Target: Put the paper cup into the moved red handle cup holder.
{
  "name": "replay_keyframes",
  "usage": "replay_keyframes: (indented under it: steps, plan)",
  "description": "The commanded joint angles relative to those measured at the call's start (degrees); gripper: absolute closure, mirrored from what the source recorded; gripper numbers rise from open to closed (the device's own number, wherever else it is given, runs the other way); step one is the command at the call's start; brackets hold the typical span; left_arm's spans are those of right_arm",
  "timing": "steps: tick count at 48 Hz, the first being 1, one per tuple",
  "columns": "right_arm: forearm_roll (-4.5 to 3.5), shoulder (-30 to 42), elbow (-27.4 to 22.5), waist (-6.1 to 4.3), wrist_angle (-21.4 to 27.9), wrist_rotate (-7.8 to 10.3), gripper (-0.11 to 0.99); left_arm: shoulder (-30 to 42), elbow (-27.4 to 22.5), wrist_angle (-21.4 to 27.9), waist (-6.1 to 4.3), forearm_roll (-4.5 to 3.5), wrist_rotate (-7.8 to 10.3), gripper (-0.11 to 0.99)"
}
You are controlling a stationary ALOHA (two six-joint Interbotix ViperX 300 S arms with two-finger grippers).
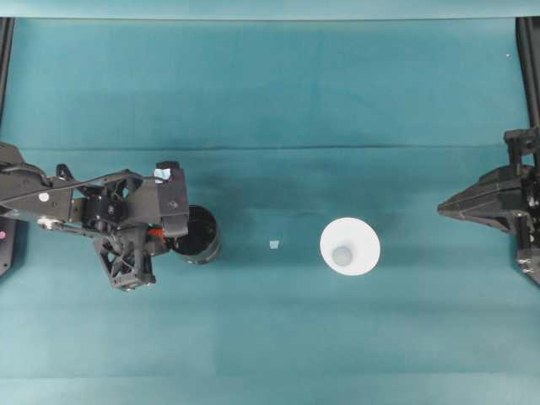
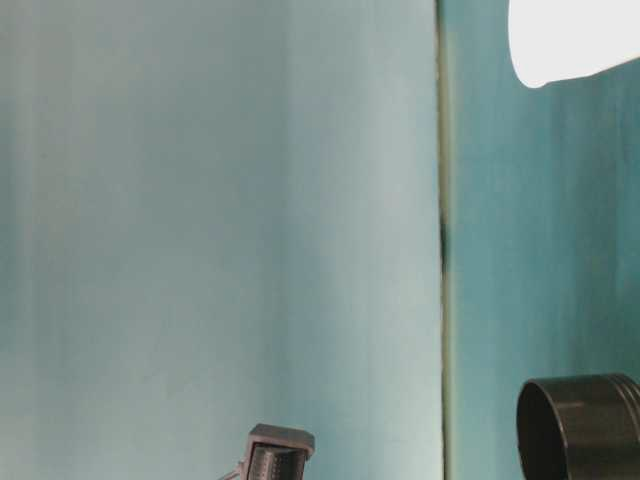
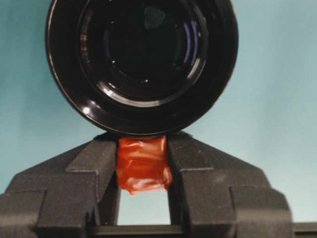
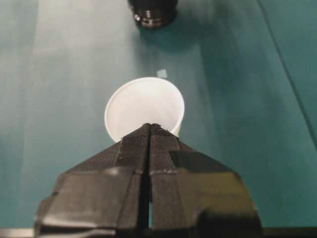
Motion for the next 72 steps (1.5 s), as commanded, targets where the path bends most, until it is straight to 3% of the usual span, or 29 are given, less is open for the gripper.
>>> replay_keyframes:
  steps: [1, 19, 23, 36, 44, 72]
  plan:
    - [0.09, 0.7, -1.0, -0.09, -0.3, 0.44, 0.98, -0.4, -1.1, -0.4, -0.18, 0.09, 0.09, 0.62]
    - [0.09, 0.7, -1.0, -0.09, -0.3, 0.44, 0.98, -1.1, -1.8, 0.1, -0.09, 0.0, 0.18, 0.62]
    - [0.09, 0.6, -1.0, -0.09, -0.3, 0.44, 0.98, -3.6, -3.3, 1.6, -0.09, 0.35, 0.53, 0.62]
    - [-0.09, 0.7, -0.9, -0.09, -0.3, 0.44, 0.98, -12.1, -10.5, 18.5, 0.79, 0.53, 4.66, 0.62]
    - [-0.09, 0.6, -0.8, -0.09, -0.3, 0.44, 0.98, -14.0, -14.5, 24.7, 0.79, 0.53, 5.1, 0.62]
    - [-0.09, 0.6, -0.8, 0.0, -0.3, 0.44, 0.98, -12.1, -18.3, 25.9, 0.79, 0.53, 5.19, 0.62]
